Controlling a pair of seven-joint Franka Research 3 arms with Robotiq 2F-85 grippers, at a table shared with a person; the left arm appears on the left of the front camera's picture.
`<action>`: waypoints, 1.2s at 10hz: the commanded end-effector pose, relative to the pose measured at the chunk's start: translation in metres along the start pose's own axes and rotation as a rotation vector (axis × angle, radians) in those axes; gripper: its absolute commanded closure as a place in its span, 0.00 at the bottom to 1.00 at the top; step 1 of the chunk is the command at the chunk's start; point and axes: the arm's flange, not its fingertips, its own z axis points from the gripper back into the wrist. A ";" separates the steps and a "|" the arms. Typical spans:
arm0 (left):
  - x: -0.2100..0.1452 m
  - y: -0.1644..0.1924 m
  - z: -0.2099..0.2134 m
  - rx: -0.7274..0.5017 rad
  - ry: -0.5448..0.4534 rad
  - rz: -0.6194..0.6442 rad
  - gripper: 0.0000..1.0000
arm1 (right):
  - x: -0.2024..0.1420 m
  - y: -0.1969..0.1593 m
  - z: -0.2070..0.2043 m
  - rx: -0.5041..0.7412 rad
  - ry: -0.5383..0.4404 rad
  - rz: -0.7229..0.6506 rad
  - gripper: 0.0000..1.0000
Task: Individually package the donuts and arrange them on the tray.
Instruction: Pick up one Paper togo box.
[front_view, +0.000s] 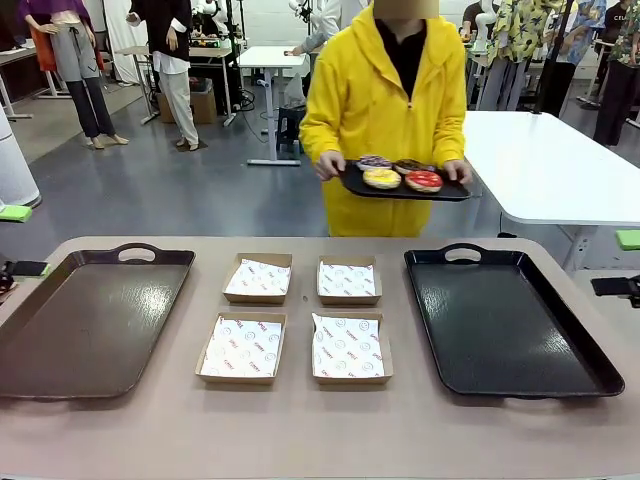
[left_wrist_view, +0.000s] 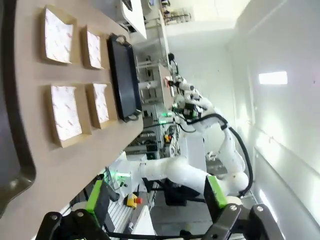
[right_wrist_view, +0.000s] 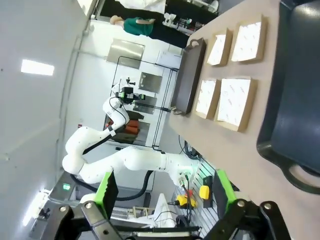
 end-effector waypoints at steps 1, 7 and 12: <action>-0.014 -0.004 0.018 0.030 -0.036 0.014 0.00 | -0.029 0.000 -0.002 -0.014 -0.002 0.015 0.00; -0.010 0.004 0.033 0.024 -0.076 0.019 0.00 | -0.014 0.002 0.019 -0.009 -0.029 -0.011 0.00; -0.010 0.004 0.033 0.024 -0.076 0.019 0.00 | -0.014 0.002 0.019 -0.009 -0.029 -0.011 0.00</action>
